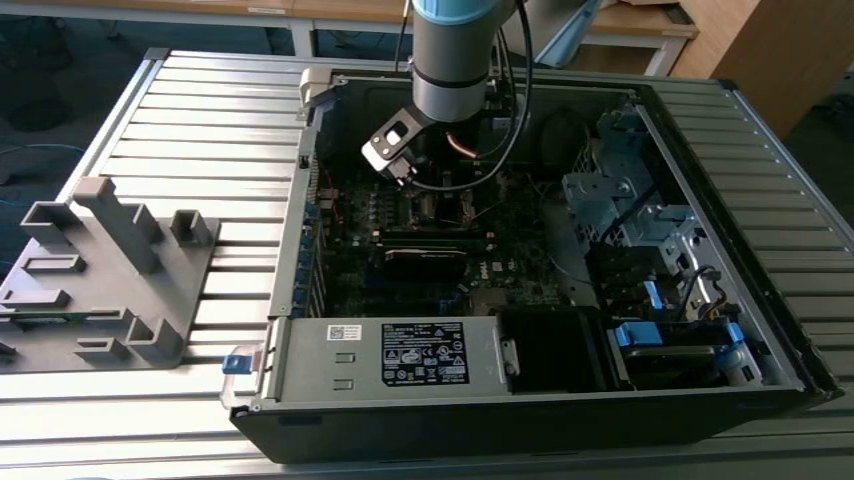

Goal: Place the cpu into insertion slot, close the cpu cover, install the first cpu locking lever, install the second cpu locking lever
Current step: 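Place the cpu into insertion slot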

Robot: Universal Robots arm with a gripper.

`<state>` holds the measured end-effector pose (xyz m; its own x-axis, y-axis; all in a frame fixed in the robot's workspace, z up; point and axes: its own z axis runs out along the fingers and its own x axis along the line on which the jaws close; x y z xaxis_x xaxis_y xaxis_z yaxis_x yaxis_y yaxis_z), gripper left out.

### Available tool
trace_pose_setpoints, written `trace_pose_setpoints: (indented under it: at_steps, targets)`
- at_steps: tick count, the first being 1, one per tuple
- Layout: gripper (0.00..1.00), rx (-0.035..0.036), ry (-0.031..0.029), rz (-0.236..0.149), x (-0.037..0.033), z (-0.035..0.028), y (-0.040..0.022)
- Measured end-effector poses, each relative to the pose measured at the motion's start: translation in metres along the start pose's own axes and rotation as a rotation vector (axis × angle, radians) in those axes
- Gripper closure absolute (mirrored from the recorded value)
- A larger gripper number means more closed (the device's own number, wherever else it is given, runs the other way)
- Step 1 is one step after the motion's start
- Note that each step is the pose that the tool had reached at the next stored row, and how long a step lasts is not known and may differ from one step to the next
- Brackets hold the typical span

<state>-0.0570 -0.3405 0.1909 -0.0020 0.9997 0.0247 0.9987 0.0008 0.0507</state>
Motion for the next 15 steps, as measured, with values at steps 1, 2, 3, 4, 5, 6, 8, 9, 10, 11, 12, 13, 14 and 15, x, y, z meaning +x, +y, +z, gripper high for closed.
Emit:
trace_pose_setpoints:
  at_steps: [1,2,3,4,5,6,8,9,10,11,12,13,14,15]
  targets:
    - [0.39,0.0000,-0.0001,0.000,0.0000,0.0000,0.0000]
    - [0.39,0.0000,-0.0001,0.000,0.0000,-0.0001,0.0000]
    - [0.39,0.0001,-0.0002,0.000,0.0000,-0.0008,0.0000]
    - [0.39,0.0000,0.0000,0.000,0.0000,-0.0023,0.0001]
    - [0.39,-0.0001,0.0001,0.000,0.0001,-0.0043,0.0002]
    - [0.39,-0.0001,0.0000,0.000,0.0002,-0.0064,0.0003]
    - [0.39,-0.0001,0.0001,0.000,0.0003,-0.0119,0.0006]
    - [0.39,-0.0001,0.0001,0.000,0.0004,-0.0149,0.0007]
    - [0.39,0.0000,0.0000,0.000,0.0004,-0.0173,0.0009]
    - [0.39,-0.0001,0.0001,0.000,0.0005,-0.0176,0.0009]
    - [0.39,-0.0002,0.0003,0.000,0.0005,-0.0176,0.0009]
    - [0.39,-0.0002,0.0003,0.000,0.0005,-0.0177,0.0010]
    - [0.39,-0.0001,0.0001,0.000,0.0005,-0.0179,0.0010]
    - [0.39,-0.0001,0.0001,0.000,0.0005,-0.0180,0.0010]
